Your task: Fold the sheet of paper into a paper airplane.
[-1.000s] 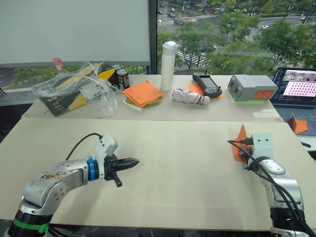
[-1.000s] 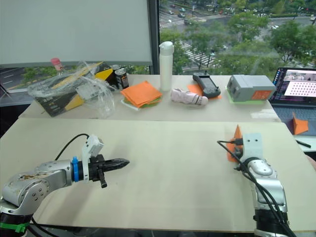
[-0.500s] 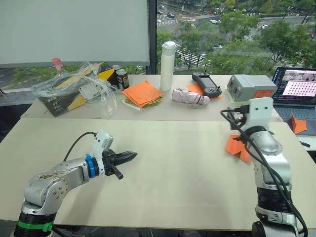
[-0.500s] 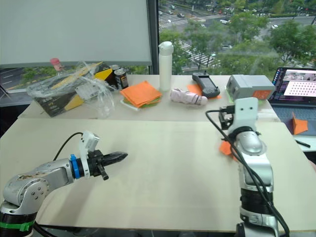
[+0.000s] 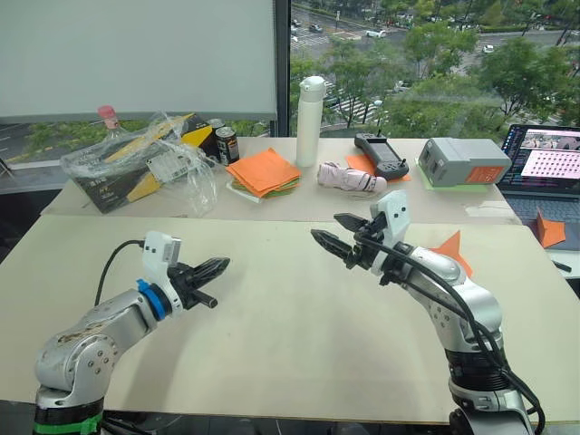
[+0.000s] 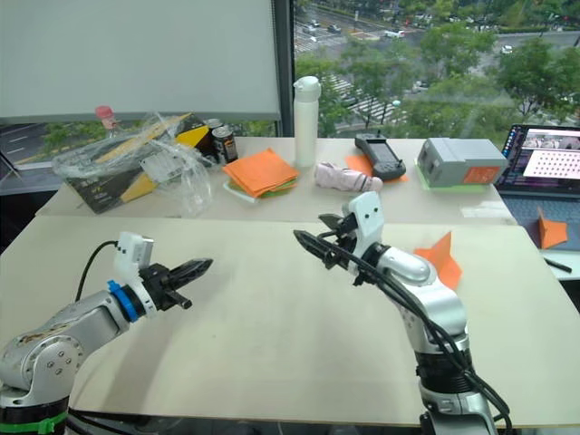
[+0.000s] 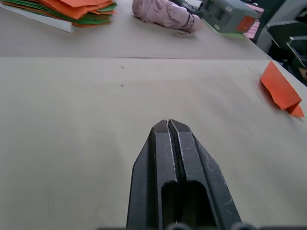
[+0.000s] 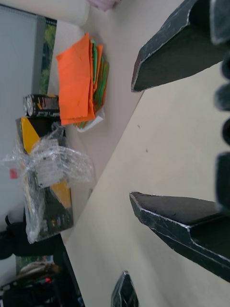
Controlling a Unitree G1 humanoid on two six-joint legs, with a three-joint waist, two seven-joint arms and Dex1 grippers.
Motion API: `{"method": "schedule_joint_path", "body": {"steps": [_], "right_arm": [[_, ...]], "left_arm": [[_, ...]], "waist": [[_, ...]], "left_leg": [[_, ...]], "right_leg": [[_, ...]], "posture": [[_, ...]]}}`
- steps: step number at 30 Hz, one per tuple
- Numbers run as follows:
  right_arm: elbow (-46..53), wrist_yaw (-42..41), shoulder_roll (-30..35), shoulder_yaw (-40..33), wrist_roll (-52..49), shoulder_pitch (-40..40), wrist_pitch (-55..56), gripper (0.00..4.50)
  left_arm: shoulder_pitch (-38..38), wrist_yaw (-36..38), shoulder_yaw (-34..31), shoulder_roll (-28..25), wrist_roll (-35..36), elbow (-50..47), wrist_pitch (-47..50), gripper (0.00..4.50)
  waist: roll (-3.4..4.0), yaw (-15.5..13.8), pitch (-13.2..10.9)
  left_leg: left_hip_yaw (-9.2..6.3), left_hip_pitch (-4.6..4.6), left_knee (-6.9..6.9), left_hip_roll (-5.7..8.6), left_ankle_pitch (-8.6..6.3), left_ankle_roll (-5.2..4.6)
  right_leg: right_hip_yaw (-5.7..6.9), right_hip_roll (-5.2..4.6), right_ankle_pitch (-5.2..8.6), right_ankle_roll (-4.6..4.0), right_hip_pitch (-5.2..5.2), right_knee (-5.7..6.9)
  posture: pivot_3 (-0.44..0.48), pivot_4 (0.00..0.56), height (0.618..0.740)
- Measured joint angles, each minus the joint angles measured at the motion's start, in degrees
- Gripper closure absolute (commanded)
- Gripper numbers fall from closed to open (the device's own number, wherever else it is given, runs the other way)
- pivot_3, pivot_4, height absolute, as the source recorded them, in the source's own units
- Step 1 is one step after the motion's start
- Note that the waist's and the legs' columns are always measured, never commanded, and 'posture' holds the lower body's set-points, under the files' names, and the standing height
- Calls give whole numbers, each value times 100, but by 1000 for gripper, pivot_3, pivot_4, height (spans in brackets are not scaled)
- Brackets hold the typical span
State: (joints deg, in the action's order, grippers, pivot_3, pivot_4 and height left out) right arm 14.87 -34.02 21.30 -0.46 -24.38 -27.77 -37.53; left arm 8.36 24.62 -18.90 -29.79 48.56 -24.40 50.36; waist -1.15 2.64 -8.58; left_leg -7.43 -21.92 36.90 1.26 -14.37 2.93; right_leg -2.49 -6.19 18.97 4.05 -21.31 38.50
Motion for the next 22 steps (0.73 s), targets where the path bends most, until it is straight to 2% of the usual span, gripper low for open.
{"method": "schedule_joint_path", "body": {"steps": [7,22], "right_arm": [[-576,-322,33,199,66,-42,218,833],[-840,-438,-80,358,119,-286,369,833]], "left_arm": [[-31,-338,-379,103,258,-201,-67,4500],[-238,-541,-505,17,565,-244,-60,4500]], "waist": [[0,12,0],[0,4,0]], "left_leg": [[1,0,0,0,0,0],[-1,0,0,0,0,0]], "right_leg": [[-1,0,0,0,-1,3],[0,0,0,0,-2,3]], "posture": [[0,150,740],[0,150,740]]}}
